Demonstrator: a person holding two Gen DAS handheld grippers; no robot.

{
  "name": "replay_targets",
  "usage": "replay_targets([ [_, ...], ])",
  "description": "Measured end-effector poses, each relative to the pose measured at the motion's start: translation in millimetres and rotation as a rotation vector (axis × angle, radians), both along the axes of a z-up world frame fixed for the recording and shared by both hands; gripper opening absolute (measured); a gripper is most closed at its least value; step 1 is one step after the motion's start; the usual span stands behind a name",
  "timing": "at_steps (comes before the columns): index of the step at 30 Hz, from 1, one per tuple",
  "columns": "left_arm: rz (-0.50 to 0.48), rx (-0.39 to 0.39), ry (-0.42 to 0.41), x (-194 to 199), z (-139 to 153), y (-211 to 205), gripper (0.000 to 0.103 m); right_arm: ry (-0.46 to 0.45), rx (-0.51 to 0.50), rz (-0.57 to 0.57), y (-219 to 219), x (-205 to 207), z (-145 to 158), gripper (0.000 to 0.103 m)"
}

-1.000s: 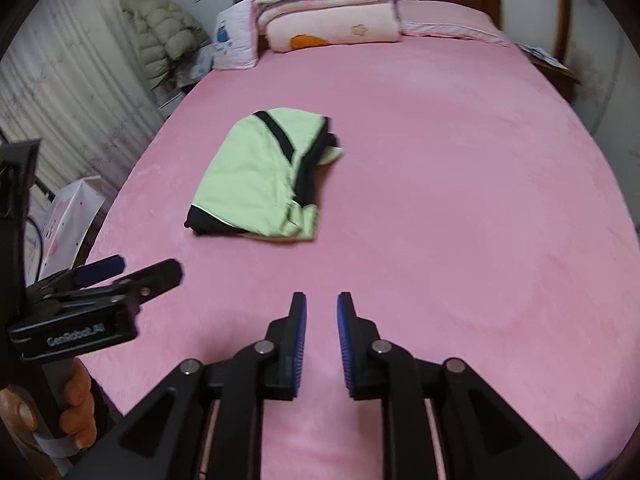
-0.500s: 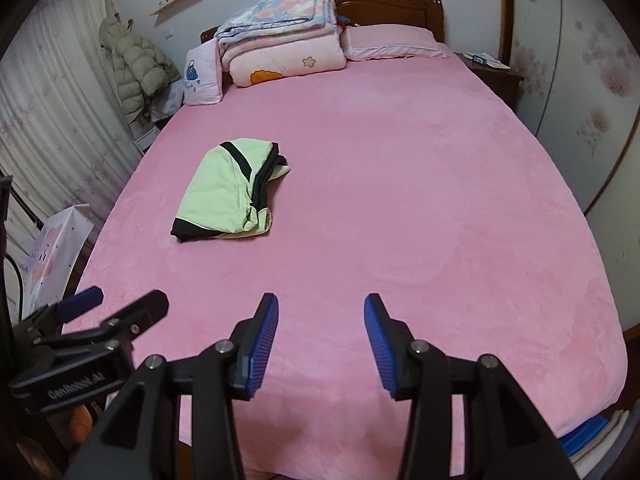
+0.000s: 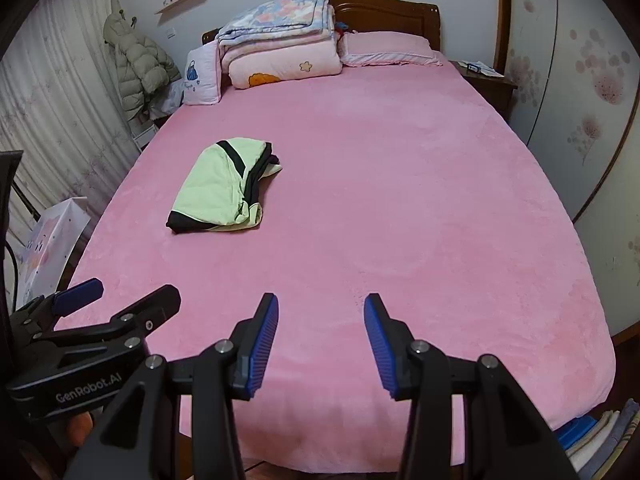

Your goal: Fold large clothes

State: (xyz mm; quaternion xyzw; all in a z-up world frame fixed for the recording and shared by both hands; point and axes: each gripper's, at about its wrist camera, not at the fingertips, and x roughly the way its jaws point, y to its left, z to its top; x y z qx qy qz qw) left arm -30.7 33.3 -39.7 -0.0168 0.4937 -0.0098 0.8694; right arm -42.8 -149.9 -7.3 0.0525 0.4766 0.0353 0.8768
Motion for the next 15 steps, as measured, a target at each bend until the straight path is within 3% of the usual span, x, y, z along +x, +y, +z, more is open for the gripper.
replay_targets([
  [15,-0.049,0.042,0.004,-11,3,-26,0.102,0.019,-0.006,-0.064,-24,-17,1,0.045],
])
